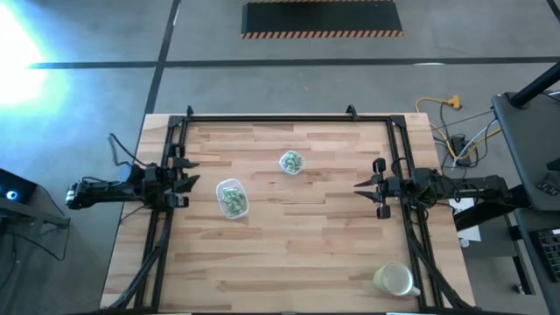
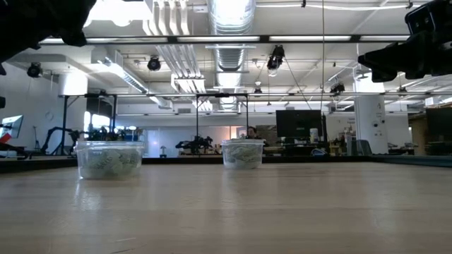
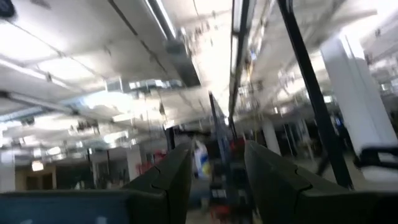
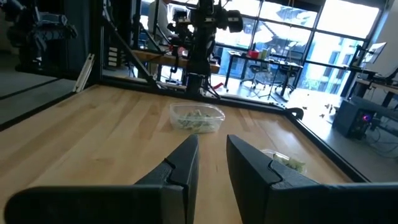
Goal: Pick and place items into bin
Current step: Return to Home Position
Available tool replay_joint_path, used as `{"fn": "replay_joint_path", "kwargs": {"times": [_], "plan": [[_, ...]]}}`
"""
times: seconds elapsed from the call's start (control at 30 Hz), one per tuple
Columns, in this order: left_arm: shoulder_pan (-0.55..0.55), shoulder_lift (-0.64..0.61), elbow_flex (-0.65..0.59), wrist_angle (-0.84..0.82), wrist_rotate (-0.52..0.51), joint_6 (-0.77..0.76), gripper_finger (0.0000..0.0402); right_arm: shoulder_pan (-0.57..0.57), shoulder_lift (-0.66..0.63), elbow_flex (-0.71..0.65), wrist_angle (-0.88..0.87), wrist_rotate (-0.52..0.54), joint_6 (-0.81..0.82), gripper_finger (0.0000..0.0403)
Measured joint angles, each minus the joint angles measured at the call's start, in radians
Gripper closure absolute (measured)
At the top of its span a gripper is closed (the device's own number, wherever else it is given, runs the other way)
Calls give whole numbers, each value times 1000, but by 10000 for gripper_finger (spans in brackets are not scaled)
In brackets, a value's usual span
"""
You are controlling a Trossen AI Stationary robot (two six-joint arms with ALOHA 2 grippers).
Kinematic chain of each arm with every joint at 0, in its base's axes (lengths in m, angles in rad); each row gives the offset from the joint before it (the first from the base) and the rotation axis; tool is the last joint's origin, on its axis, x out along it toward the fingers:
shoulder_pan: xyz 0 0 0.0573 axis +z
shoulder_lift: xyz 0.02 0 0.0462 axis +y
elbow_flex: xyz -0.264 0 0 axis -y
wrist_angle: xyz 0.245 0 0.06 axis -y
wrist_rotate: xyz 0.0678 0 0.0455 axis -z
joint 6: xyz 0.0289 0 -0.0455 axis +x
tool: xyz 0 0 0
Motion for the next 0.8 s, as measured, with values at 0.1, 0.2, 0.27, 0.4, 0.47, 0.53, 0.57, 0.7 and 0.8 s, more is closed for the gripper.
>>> {"fn": "replay_joint_path", "kwargs": {"times": [0.1,0.2,0.27,0.4,0.47,0.53,0.57,0.7,0.8], "plan": [[0,5,0,38,3,-26,269,0,0,0,0,0,2,330],[0,6,0,13,-6,-219,269,0,0,0,0,0,2,330],[1,5,0,22,-54,-312,269,0,0,0,-1,0,2,330],[2,4,0,0,-87,-366,269,0,0,0,-1,0,2,330],[2,11,0,-54,-83,-366,269,0,0,0,0,0,0,330],[2,20,0,-119,-81,-368,269,0,0,0,-1,0,2,330],[2,25,0,-151,-81,-371,269,0,0,0,0,0,2,330],[2,67,-1,-229,-79,-446,269,0,0,0,-1,0,2,330],[1,109,-2,-233,-79,-473,269,0,0,0,-1,0,0,330]]}}
